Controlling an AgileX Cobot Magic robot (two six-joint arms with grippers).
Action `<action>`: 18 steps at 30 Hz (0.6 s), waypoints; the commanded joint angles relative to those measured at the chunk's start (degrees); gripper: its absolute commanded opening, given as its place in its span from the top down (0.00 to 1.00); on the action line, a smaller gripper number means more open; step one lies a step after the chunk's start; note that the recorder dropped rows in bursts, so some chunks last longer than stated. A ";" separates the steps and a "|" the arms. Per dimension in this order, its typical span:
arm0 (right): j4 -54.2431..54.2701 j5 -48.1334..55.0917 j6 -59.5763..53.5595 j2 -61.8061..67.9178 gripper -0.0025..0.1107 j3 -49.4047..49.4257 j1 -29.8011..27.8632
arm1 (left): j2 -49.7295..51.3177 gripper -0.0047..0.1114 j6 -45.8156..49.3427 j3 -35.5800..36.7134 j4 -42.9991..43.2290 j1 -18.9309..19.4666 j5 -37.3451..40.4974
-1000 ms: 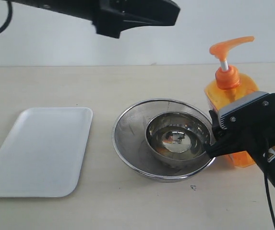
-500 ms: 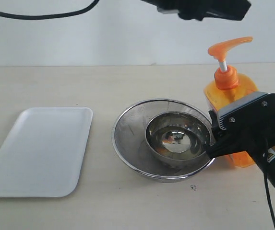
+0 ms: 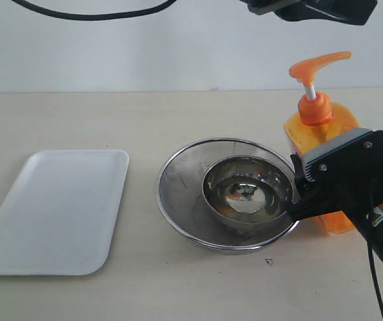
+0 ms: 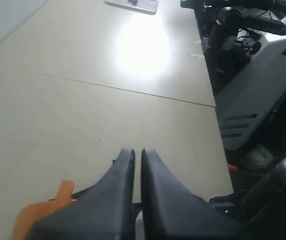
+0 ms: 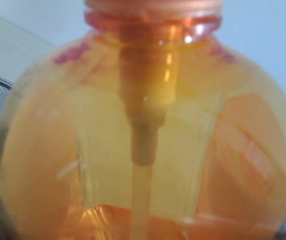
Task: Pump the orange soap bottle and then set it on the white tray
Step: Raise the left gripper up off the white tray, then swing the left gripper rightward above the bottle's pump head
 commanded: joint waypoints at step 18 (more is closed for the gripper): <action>-0.70 -0.16 -0.52 -0.19 0.98 0.07 -0.14 | 6.91 0.92 3.07 -1.97 3.58 -2.12 -4.07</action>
